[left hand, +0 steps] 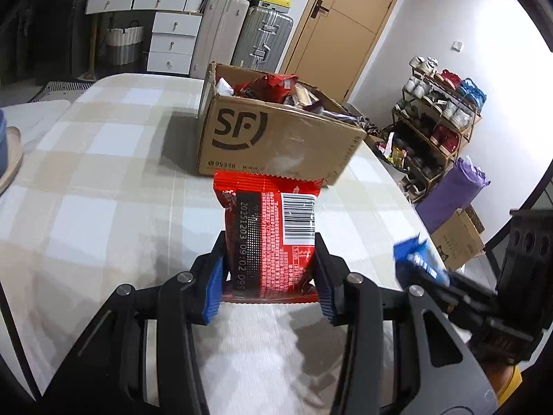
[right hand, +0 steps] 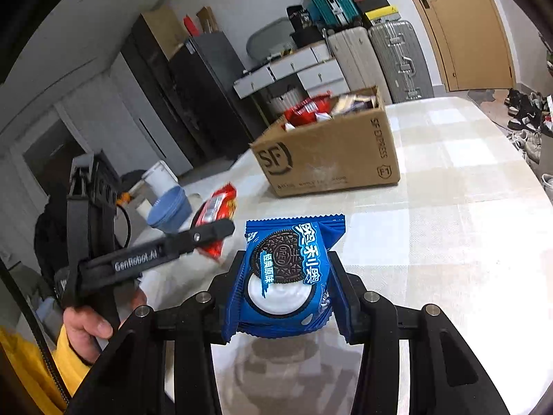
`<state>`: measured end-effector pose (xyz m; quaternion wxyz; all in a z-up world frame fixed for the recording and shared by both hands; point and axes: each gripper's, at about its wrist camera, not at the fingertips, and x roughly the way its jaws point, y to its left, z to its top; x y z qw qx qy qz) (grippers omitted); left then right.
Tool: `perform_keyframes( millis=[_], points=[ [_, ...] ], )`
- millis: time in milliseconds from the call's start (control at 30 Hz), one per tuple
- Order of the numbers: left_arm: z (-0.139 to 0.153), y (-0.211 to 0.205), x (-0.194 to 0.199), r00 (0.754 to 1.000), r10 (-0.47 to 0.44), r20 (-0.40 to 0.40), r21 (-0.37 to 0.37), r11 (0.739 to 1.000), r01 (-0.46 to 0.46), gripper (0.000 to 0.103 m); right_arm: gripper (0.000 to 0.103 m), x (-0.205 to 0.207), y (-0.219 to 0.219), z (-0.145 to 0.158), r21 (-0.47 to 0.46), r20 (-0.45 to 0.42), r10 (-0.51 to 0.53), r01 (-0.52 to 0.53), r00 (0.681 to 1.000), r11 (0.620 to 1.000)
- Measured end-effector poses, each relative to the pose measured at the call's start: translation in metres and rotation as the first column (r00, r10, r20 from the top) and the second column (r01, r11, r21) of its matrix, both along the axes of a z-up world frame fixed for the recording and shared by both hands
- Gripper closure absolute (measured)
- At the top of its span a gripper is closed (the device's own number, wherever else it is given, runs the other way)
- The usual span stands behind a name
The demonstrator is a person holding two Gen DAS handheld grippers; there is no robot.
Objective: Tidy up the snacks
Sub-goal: 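Lift both held packets and carry them over the cardboard box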
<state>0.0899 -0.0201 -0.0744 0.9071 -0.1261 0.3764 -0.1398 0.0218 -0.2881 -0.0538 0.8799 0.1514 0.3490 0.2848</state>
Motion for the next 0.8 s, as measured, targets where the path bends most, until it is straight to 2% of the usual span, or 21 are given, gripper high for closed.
perform_keyframes(
  millis=[267,400,667,800],
  points=[
    [0.034,-0.012,-0.066,0.999,-0.014,0.045,0.066,0.998,0.011,0.062,0.059,-0.037,0.0,0.022,0.019,0.071,0.025,-0.026,0.997,0.999],
    [0.054,-0.02,-0.091,0.997,-0.038,0.072,0.08,0.996,0.032,0.062,0.059,-0.041,0.001,0.024,0.024,0.075,0.022,-0.024,0.997,0.999],
    [0.074,-0.02,-0.126,0.995,-0.047,0.09,0.077,0.996,0.04,0.062,0.059,-0.044,-0.002,0.023,0.04,0.073,0.01,-0.013,0.997,0.999],
    [0.074,-0.011,-0.126,0.996,-0.033,0.079,0.073,0.997,0.027,0.062,0.059,-0.04,-0.003,0.022,0.037,0.072,0.009,-0.012,0.997,0.999]
  ],
)
